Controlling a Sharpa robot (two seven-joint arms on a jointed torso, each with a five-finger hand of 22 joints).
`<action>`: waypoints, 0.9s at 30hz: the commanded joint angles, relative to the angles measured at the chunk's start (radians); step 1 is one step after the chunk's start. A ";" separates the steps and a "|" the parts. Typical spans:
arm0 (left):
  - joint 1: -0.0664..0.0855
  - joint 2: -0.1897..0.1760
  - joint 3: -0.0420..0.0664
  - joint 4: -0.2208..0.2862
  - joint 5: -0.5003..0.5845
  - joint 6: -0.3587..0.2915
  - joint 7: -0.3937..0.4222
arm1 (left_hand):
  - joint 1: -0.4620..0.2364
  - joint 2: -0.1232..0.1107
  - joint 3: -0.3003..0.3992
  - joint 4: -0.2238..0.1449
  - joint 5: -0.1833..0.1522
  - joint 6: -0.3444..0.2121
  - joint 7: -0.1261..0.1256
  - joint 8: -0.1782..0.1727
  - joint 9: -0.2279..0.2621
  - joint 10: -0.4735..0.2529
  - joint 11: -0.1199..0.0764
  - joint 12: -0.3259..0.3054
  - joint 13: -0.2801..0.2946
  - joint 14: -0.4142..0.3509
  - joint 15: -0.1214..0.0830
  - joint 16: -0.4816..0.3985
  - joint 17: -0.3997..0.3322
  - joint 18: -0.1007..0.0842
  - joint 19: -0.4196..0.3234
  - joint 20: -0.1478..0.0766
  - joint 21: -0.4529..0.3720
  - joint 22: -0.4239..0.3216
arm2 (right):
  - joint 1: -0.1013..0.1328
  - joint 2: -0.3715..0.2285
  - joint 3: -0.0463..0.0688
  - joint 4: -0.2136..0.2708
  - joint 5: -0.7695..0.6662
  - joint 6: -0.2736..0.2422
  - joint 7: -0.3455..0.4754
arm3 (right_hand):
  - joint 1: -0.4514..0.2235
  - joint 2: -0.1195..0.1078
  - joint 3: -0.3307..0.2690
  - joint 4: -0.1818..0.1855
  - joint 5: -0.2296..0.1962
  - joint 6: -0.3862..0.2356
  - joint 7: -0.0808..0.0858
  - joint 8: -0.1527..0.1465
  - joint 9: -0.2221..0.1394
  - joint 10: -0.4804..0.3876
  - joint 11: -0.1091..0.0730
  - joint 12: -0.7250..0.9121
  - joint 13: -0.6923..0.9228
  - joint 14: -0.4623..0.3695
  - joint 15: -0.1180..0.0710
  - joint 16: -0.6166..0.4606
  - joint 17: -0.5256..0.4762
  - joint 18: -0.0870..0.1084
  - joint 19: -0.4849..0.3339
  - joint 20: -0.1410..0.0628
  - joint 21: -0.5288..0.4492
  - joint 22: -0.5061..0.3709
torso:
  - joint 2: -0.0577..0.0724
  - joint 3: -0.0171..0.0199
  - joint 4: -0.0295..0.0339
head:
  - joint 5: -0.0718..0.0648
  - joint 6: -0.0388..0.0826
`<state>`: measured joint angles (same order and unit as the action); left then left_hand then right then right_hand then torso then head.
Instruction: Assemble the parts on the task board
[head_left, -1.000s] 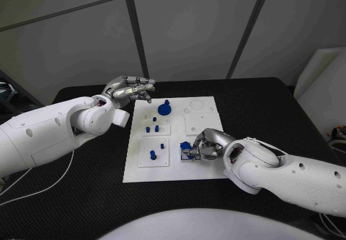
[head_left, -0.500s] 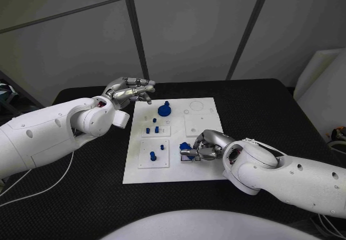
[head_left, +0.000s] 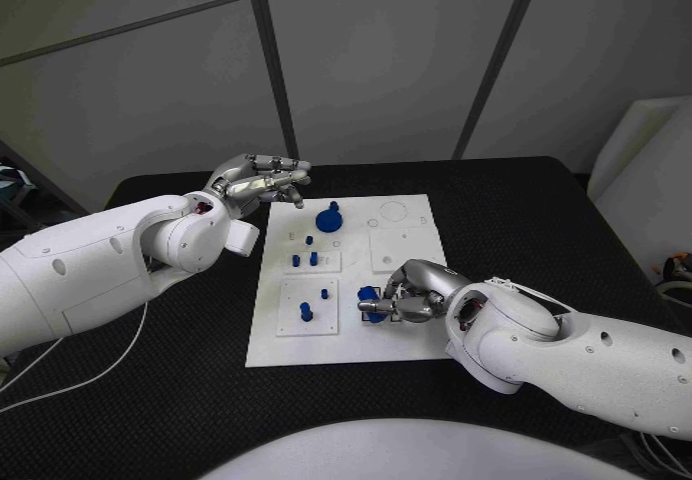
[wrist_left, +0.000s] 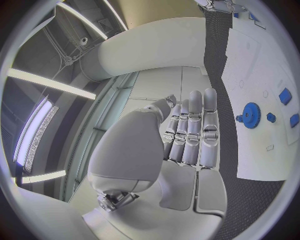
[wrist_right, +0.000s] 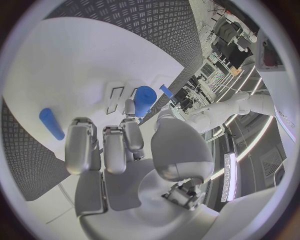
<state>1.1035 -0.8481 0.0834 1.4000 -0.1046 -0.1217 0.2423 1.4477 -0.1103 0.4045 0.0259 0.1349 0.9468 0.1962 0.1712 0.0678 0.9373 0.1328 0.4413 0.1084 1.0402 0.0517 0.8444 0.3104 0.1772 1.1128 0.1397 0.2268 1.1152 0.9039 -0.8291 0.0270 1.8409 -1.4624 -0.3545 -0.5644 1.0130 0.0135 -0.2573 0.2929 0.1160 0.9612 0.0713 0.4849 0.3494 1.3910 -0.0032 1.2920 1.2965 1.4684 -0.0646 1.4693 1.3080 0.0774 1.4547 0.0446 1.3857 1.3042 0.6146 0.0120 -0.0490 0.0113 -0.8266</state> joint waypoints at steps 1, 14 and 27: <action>0.002 0.000 0.001 0.001 0.003 0.014 -0.001 | -0.004 0.005 -0.001 -0.005 0.003 -0.006 0.003 0.005 -0.001 -0.008 -0.002 0.005 -0.001 -0.006 -0.001 -0.002 -0.002 0.002 -0.008 -0.003 0.004 -0.002 | 0.001 -0.003 0.000 0.005 -0.020 0.015 0.010 | 0.007 0.013 0.008 -0.002 0.022 0.004 -0.004 0.006 0.003 0.003 -0.003 0.002 0.002 0.066 -0.009 0.000 0.068 -0.018 0.001 -0.007 0.000 0.002 | 0.000 -0.0003 0.0006 | -0.001 0.000; 0.002 0.001 0.001 0.000 0.003 0.018 -0.006 | -0.004 0.006 0.000 -0.006 0.003 -0.006 0.003 0.005 -0.001 -0.009 -0.001 0.005 -0.002 -0.007 -0.001 -0.002 -0.003 0.002 -0.008 -0.002 0.004 -0.002 | 0.001 -0.011 0.000 0.001 -0.063 0.037 -0.011 | 0.196 0.044 0.043 -0.044 0.169 0.008 -0.009 0.011 0.014 0.006 -0.009 -0.003 0.007 0.067 -0.013 0.000 0.069 -0.018 0.002 -0.012 0.000 0.004 | 0.001 0.0002 0.0004 | 0.000 0.000; 0.002 0.001 0.000 -0.001 0.003 0.020 -0.012 | -0.003 0.006 0.000 -0.007 0.003 -0.007 0.003 0.005 -0.001 -0.009 -0.001 0.005 -0.002 -0.007 -0.002 -0.002 -0.003 0.002 -0.008 -0.003 0.004 -0.002 | 0.001 -0.014 0.000 0.005 -0.069 0.041 0.009 | 0.160 0.032 -0.005 -0.001 0.180 0.011 -0.009 0.011 0.018 0.009 -0.008 -0.005 0.011 0.067 -0.013 0.000 0.071 -0.018 0.002 -0.011 -0.001 0.005 | 0.000 0.0002 -0.0004 | 0.001 -0.004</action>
<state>1.1035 -0.8478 0.0831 1.3987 -0.1045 -0.1149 0.2321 1.4477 -0.1103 0.4044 0.0259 0.1349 0.9468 0.1962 0.1712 0.0678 0.9348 0.1303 0.4412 0.1074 1.0402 0.0517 0.8444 0.3082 0.1773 1.1091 0.1360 0.2268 1.1143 0.9046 -0.8422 0.0275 1.8428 -1.5195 -0.3209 -0.5661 1.1804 0.0447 -0.2586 0.2908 0.2992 0.9662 0.0663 0.4906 0.3663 1.3952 -0.0072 1.2920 1.3067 1.4686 -0.0718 1.4693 1.3078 0.0774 1.4583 0.0410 1.3856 1.3075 0.6156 0.0119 -0.0479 0.0120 -0.8299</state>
